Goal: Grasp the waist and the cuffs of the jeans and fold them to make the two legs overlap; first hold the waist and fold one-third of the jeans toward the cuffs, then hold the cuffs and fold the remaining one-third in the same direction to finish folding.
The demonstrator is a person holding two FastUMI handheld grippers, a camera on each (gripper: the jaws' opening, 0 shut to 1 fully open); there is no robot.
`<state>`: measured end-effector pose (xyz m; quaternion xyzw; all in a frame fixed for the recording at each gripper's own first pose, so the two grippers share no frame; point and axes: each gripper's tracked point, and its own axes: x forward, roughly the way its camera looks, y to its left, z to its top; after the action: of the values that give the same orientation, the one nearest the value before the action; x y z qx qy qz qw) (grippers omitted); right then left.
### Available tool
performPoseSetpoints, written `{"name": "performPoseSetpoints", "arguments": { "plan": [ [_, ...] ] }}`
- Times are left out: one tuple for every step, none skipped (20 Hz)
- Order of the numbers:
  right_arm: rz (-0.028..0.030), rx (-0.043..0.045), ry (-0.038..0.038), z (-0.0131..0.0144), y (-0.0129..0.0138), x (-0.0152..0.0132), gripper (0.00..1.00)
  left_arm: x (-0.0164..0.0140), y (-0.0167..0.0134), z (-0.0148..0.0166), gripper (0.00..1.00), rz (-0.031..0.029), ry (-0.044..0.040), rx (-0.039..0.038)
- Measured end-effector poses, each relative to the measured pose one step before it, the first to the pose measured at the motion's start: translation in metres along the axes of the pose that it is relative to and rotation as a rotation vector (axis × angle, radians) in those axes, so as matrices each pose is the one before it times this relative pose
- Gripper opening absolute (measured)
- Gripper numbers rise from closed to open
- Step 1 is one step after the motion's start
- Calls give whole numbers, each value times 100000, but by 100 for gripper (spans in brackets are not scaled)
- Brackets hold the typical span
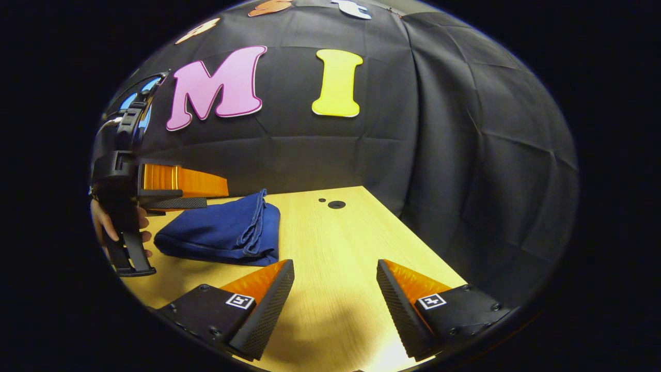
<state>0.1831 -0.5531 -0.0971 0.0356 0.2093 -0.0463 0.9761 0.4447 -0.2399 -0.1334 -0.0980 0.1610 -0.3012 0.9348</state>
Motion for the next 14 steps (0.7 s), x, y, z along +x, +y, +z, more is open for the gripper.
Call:
{"name": "performPoseSetpoints", "arguments": {
  "plan": [
    [587,-307,-921,715,332,-729,98,-1194,-167,716,95,160,-1465,1649],
    [386,-101,-989,822,343,-788,98,-1373,-45,662,96,734,-2058,1278],
    [212,101,-1165,904,257,-804,98,-1353,143,922,97,958,-2242,1231],
    [201,419,-1216,968,320,-868,98,-1802,243,788,97,1551,-1972,1542],
    [283,666,-1261,1001,338,-794,98,-1828,476,1075,97,2208,-2155,1880],
    [514,706,-1123,1004,384,-893,98,-1987,658,1138,97,2567,-2353,2199],
    [553,640,-972,1066,464,-1064,98,-2399,803,1192,97,3269,-1860,2564],
    [649,558,-1043,1127,441,-1000,98,-2435,954,980,97,3324,-1776,1934],
    [874,257,-1076,1190,472,-1228,98,-2356,1020,1085,97,3282,-1884,1596],
    [786,79,-1242,1312,476,-1182,98,-2470,1140,1168,97,3446,-2127,1020],
    [724,-139,-1429,1369,223,-1394,98,-2470,1039,1131,96,2586,-1934,1006],
    [549,-19,-1433,1384,271,-1402,98,-2435,1203,1006,97,3217,-1786,1076],
    [332,93,-1599,1371,292,-1268,98,-2353,1253,1111,97,2918,-1497,1374],
    [503,137,-1682,1415,333,-1338,98,-2191,1267,955,97,2977,-1595,895]
  ]
}}
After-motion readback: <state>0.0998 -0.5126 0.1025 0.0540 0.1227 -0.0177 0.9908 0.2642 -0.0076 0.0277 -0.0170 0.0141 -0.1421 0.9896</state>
